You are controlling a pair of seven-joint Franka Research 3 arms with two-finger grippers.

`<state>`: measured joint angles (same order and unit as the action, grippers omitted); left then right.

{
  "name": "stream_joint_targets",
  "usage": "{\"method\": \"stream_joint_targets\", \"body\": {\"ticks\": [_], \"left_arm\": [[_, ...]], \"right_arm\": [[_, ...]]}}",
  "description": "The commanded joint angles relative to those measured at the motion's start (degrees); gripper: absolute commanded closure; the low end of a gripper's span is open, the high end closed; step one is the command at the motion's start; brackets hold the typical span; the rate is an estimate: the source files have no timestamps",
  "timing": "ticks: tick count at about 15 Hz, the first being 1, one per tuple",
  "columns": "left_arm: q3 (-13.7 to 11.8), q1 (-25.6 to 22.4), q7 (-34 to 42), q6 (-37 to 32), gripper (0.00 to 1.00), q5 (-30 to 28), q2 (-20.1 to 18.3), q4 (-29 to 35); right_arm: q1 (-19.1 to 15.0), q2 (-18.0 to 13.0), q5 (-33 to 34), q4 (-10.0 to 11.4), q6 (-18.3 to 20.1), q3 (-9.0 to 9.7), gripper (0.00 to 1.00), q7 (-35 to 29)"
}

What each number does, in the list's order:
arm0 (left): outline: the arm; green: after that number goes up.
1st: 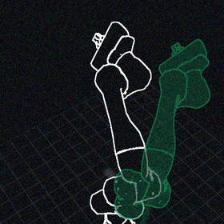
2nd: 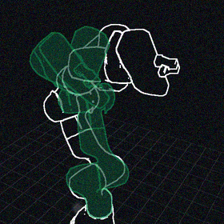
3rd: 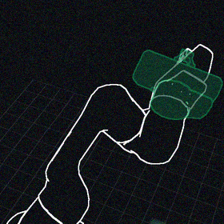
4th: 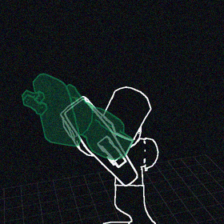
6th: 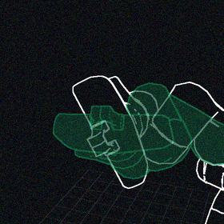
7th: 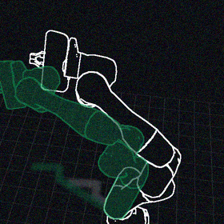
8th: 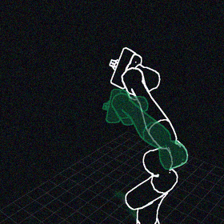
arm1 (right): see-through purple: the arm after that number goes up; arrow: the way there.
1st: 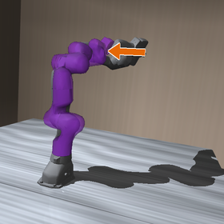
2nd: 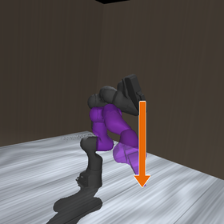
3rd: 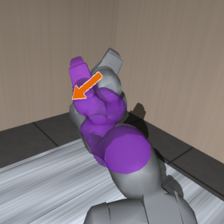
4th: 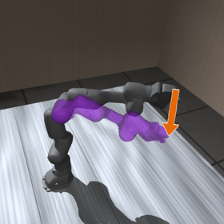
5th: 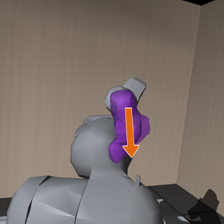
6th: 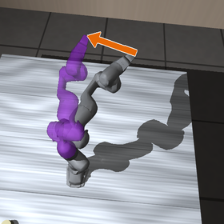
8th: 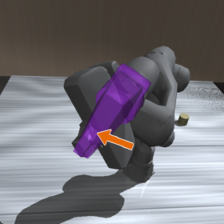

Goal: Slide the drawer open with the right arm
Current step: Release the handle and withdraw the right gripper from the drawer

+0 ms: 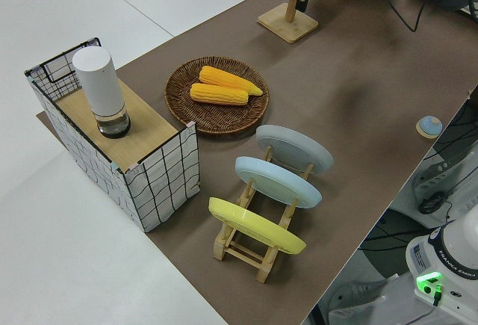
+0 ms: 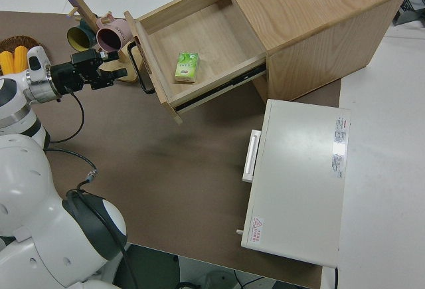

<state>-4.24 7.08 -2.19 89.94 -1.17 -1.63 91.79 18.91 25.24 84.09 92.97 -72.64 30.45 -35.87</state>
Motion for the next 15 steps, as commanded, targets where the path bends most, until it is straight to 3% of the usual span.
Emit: {"method": "stream_joint_targets", "body": {"ticks": [1,6,8,15], "left_arm": [[-0.2,0.1,0.1,-0.8,0.0,0.7,-0.5,-0.1],[-0.2,0.1,0.1,-0.8,0.0,0.7,-0.5,-0.1],[-0.2,0.1,0.1,-0.7,0.0,0.7,-0.5,-0.1],[-0.2,0.1,0.1,-0.7,0.0,0.7,-0.5,-0.1]], "right_arm": [[-0.4,-0.2,-0.6,0.0,-0.2,0.14,0.011,-0.6],[0.6,-0.3,-4.9,-0.1,-0.2,0.93,0.011,-0.5],[0.5,-0.5,-8.3,-1.2,-1.0,2.33,0.011,-0.8],[-0.7,-5.1,-23.8,-3.2,-9.0,2.25,0.011,-0.3]]}}
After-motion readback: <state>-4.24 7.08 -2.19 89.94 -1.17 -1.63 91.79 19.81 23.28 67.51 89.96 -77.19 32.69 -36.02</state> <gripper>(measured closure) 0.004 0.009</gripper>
